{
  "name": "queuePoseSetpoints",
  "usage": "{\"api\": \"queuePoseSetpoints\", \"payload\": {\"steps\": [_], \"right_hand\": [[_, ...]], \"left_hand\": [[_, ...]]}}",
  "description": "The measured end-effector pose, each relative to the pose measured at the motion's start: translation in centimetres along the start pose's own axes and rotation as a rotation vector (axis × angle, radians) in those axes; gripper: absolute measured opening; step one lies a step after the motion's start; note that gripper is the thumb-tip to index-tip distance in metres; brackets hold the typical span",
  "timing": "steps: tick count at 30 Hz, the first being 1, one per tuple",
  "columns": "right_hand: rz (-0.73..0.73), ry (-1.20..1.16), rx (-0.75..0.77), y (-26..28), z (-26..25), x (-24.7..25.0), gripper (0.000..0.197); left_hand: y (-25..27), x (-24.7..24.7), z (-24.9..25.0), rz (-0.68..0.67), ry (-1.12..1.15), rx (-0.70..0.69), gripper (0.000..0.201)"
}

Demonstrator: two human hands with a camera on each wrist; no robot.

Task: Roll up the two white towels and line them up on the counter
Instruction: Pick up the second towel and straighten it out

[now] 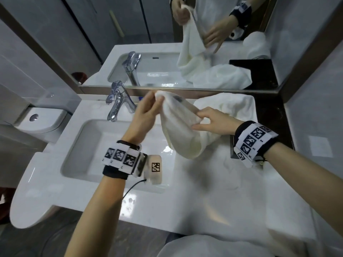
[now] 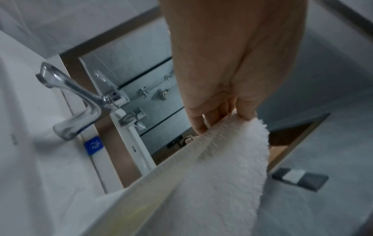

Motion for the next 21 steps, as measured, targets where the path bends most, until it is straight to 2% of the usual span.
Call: {"api": "queuePoseSetpoints", "payload": {"steps": [3, 5, 7, 10, 12, 14, 16, 18, 21], "right_hand": [[0.136, 0.037, 0.077, 0.3, -1.0, 2.3, 0.023], [0.295, 0.103, 0.194, 0.5, -2.7, 4.9, 0.024], [0.409, 0.057, 0.262, 0.8, -3.9, 7.3, 0.024], [0.391, -0.101, 0.171, 0.8, -3.5, 9.1, 0.026], [0.375, -0.064, 0.144, 1.0, -3.7, 9.5, 0.028], [0.446, 0.018, 0.212, 1.6, -5.1, 10.2, 0.028], [0.585, 0.103, 0.326, 2.5, -7.0, 11.0, 0.03], [0.688, 0.169, 0.424, 3.3, -8.6, 11.0, 0.032], [0.629, 0.068, 0.427, 2.9, -8.9, 9.7, 0.025]], "left_hand": [[-0.4, 3.3, 1.4, 0.081, 0.011, -0.06, 0.019], [-0.6, 5.2, 0.5, 0.17, 0.015, -0.031, 0.019], [-0.4, 6.0, -1.4, 0.223, 0.016, 0.043, 0.02], [0.0, 5.3, -3.5, 0.245, -0.007, 0.127, 0.021], [0.0, 4.6, -4.3, 0.258, -0.021, 0.151, 0.021], [0.0, 4.0, -4.8, 0.274, -0.032, 0.176, 0.024], [0.0, 3.6, -4.9, 0.29, -0.015, 0.196, 0.025], [-0.2, 3.1, -4.3, 0.299, 0.089, 0.175, 0.029], [-0.7, 3.9, -3.0, 0.377, 0.254, 0.126, 0.03]]}}
Point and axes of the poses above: each hand's wrist, its own y-axis away from the middle knuckle, its own x-axis out of the back of the hand, z = x × y, the point moved 9 cm from there along -y, towards the middle knuckle, and after that the axes turned 4 degrees about z, right-handed, at the moved point
